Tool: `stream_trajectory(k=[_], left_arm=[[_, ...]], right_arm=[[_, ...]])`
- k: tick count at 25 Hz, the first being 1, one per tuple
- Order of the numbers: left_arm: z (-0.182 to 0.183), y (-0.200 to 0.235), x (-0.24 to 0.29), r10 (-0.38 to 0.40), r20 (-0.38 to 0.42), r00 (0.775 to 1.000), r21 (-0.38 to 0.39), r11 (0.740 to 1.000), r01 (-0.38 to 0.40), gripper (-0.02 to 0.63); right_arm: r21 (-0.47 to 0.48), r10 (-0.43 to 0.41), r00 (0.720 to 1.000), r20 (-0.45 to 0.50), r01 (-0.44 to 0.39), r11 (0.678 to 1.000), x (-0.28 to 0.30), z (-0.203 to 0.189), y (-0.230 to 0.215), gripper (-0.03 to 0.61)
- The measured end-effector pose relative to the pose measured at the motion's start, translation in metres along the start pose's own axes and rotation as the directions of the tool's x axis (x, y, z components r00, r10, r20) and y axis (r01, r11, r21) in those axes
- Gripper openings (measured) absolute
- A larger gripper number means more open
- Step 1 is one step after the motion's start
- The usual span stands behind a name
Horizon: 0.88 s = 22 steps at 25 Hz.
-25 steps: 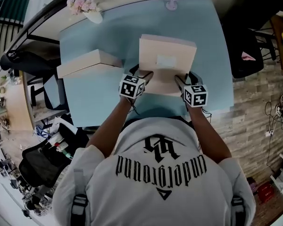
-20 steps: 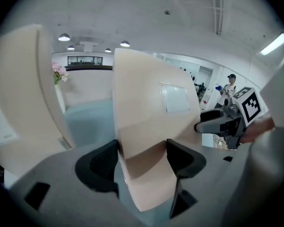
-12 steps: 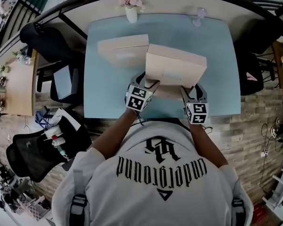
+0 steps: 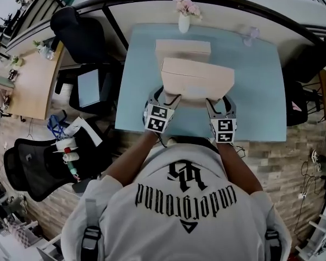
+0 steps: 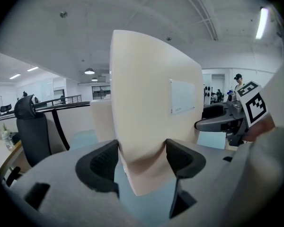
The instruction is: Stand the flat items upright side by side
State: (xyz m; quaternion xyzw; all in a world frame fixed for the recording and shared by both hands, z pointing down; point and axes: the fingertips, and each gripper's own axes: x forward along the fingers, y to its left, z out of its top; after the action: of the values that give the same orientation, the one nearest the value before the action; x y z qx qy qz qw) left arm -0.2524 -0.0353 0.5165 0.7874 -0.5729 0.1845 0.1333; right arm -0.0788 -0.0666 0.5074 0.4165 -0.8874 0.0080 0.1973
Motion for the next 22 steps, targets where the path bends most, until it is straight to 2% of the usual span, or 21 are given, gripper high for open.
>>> stream_trajectory(k=[5, 10, 16, 22], left_arm=[[-0.015, 0.031, -0.013, 0.056, 0.020, 0.998, -0.005, 0.998, -0.056, 0.327], [-0.028, 0.049, -0.001, 0.088, -0.003, 0.996, -0.016, 0.996, -0.088, 0.324], [-0.051, 0.072, 0.036, 0.126, -0.089, 0.988, -0.009, 0.992, -0.127, 0.317], [-0.059, 0.091, 0.069, 0.141, -0.133, 0.981, -0.012, 0.990, -0.144, 0.313]], right_arm=[[-0.070, 0.019, 1.000, 0.008, -0.019, 0.997, 0.019, 0.017, 0.031, 0.290], [-0.108, 0.043, 0.999, -0.018, -0.045, 0.993, 0.049, 0.013, 0.034, 0.288], [-0.138, 0.065, 0.996, -0.063, -0.073, 0.988, 0.096, -0.006, 0.025, 0.285], [-0.124, 0.072, 0.992, -0.100, -0.084, 0.989, 0.136, -0.020, 0.014, 0.285]])
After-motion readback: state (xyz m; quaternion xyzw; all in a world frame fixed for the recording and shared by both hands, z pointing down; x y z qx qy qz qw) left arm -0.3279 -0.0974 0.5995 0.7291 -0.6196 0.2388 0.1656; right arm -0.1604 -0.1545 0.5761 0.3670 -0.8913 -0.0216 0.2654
